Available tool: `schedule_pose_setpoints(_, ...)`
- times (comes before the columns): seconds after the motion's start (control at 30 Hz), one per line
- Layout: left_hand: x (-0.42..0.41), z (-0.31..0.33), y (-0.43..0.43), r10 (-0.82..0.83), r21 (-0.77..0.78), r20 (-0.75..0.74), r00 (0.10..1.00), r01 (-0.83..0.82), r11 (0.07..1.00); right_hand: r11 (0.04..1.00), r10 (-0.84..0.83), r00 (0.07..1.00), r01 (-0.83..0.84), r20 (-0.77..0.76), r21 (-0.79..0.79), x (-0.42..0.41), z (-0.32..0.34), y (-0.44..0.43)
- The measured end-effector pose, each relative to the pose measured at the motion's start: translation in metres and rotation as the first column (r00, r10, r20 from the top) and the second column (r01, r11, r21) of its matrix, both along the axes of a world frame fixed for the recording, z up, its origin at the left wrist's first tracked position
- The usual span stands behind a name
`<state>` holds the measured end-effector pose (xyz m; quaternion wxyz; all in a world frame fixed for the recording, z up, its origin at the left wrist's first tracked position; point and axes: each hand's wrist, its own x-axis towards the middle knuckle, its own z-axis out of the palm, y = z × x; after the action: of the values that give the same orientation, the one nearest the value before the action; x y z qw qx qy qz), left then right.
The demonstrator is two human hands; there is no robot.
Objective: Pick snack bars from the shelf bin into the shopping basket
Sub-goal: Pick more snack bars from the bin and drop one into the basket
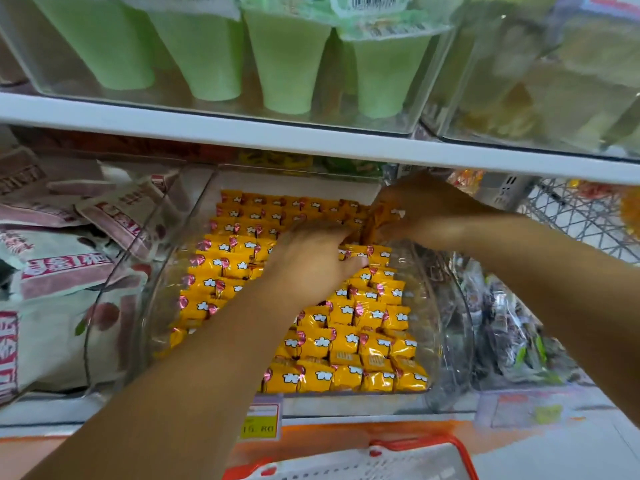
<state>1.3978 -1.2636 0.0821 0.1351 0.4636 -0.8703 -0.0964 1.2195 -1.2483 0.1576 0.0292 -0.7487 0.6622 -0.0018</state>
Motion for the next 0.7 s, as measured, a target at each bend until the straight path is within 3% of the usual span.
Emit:
schedule_pose_setpoints(0.1,0.000,-0.003,-0.002,0.004,-0.027,-0.036,0.999,-0.005,1.000,0.992,0.030,0.999,-0.033,0.028,0.125,0.000,0.001,-0.013)
schedule_pose_setpoints(0.2,-0.001,-0.007,-0.002,0.012,-0.053,-0.064,0.998,-0.015,0.998,0.997,0.070,0.997,-0.071,0.033,0.038,0.000,0.000,-0.025)
schedule_pose_setpoints(0.3,-0.002,-0.009,-0.004,0.015,-0.080,-0.104,0.995,-0.023,0.997,0.995,0.091,0.993,-0.094,-0.073,-0.043,0.006,-0.006,-0.032)
schedule_pose_setpoints(0.43,-0.002,-0.013,-0.005,0.018,-0.100,-0.124,0.992,-0.031,0.995,0.981,0.192,0.956,-0.181,-0.220,0.065,0.014,-0.019,-0.039)
schedule_pose_setpoints(0.7,-0.003,-0.016,-0.007,0.011,-0.142,-0.159,0.987,-0.034,0.989,0.986,0.119,0.973,-0.092,-0.200,0.139,0.009,-0.020,-0.046)
